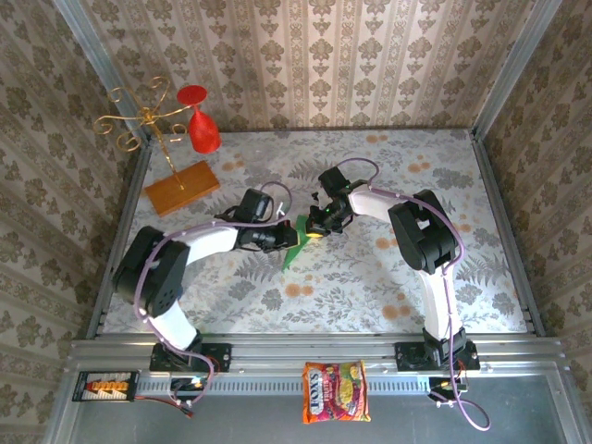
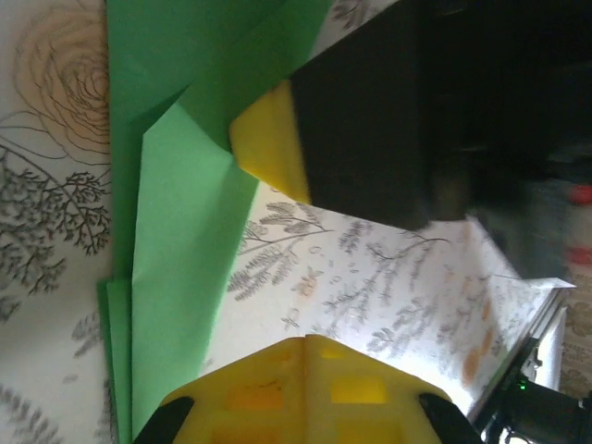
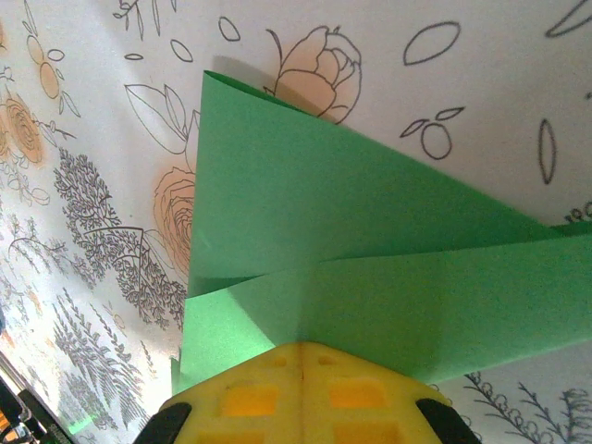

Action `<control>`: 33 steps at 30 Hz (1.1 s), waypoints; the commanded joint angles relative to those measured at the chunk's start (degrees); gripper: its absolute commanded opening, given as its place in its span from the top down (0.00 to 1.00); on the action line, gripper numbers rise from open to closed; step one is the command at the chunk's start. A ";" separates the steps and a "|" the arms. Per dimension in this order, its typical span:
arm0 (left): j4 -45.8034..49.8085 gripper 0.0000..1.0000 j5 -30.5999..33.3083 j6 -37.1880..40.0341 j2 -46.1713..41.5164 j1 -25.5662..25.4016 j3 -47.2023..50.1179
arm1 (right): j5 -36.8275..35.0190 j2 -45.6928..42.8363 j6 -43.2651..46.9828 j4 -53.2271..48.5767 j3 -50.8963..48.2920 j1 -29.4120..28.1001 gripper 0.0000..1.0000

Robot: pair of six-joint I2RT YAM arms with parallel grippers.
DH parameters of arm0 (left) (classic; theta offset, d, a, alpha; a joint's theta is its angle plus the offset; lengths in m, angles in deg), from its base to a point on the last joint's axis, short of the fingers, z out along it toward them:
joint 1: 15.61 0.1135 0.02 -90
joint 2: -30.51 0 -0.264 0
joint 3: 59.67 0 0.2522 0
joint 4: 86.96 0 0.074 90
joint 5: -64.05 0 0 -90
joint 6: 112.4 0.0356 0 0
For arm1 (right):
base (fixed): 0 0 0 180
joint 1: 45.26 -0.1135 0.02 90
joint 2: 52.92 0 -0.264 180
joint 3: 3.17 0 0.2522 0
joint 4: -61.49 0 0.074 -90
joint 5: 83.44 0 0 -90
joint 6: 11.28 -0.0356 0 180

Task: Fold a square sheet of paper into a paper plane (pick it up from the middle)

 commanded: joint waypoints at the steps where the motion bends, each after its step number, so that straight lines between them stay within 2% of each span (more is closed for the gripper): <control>1: 0.49 1.00 0.27 1.73 4.10 -0.64 -2.21 | -6.76 3.81 0.21 -4.28 -1.66 0.55 0.96; 7: 0.61 1.00 0.73 2.42 6.07 -1.02 -1.67 | -6.69 3.76 -0.04 -4.26 -1.98 0.52 0.96; 13: 4.31 1.00 2.80 3.79 4.82 -2.27 4.66 | -7.20 4.20 -0.06 -4.56 -1.35 0.55 0.97; 18: 2.72 1.00 2.73 1.04 1.07 -2.27 12.74 | -7.52 4.24 -0.28 -6.28 -1.28 0.61 0.97; 23: -2.71 0.99 1.68 -3.43 -2.44 -2.19 21.77 | -7.75 4.37 -0.04 -6.45 -1.26 0.57 0.97; 33: 2.44 0.91 3.38 -3.72 -14.56 -1.33 25.71 | -8.45 3.82 0.13 -6.09 -1.88 0.60 0.97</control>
